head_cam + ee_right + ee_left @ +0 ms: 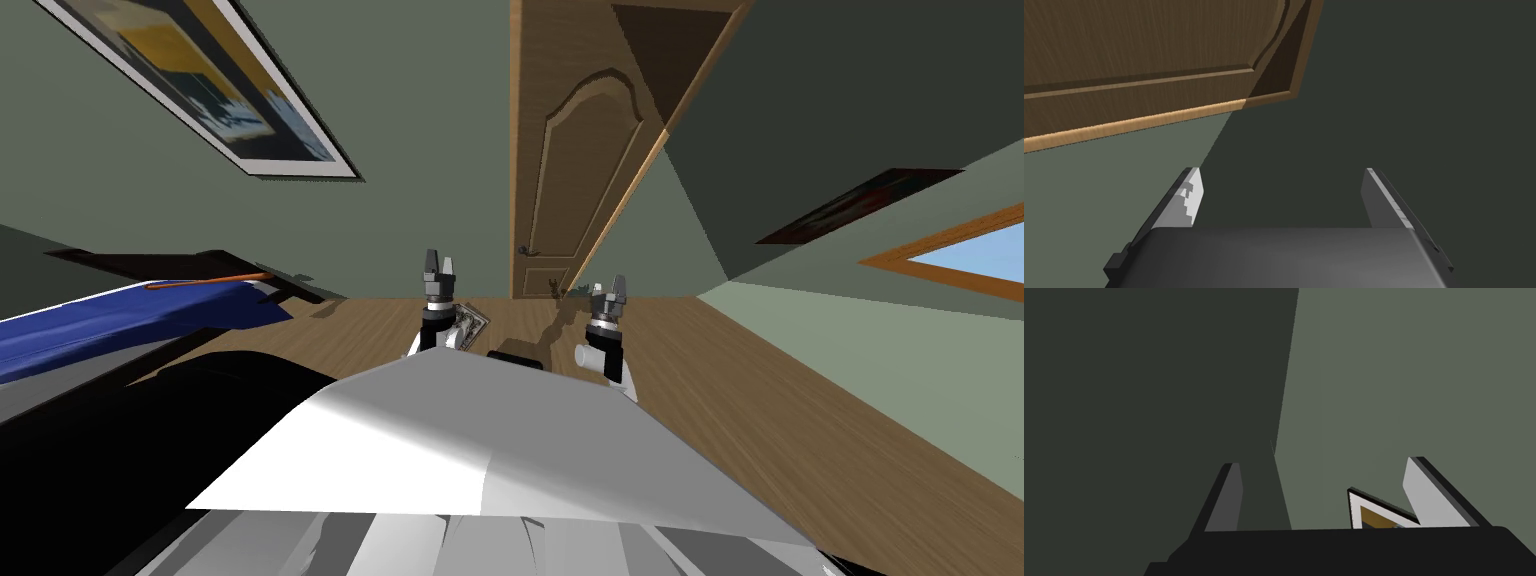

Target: Pull the door open

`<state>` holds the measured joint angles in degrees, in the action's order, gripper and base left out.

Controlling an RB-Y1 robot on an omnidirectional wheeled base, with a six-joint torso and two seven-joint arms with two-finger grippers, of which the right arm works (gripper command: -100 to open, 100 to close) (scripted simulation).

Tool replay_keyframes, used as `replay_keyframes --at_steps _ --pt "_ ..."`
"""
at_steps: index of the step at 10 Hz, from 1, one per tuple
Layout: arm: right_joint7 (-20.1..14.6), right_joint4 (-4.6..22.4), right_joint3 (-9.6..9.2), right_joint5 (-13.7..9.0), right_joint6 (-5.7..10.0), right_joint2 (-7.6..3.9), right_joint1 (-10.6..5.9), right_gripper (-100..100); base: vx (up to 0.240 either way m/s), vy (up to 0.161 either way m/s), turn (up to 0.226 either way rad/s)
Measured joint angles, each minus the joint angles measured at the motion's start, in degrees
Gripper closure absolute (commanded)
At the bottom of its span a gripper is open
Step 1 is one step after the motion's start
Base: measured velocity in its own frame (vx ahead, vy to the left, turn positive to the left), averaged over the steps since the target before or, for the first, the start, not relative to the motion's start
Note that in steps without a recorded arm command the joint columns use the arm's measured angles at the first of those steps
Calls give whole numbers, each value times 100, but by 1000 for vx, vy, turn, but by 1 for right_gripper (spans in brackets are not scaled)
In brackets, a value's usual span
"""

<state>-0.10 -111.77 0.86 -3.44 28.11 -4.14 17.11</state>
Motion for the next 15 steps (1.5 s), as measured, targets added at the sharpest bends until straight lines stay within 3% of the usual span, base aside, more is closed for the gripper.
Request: replay_keyframes --at_steps 2,4,6,10,12,15 --pt "-5 340 71 -23 -6 -66 -186 -100 72 38 80" --pt "21 589 71 -13 35 -61 -268 -100 72 25 100" --pt "27 984 125 -27 138 -115 -447 -100 87 29 68" --pt "48 1525 172 -33 218 -155 -625 -100 68 17 76" --pt "38 1933 235 -54 307 -219 -805 -100 89 18 131" --pt "34 2379 314 -80 314 -295 -1036 -100 79 29 84"
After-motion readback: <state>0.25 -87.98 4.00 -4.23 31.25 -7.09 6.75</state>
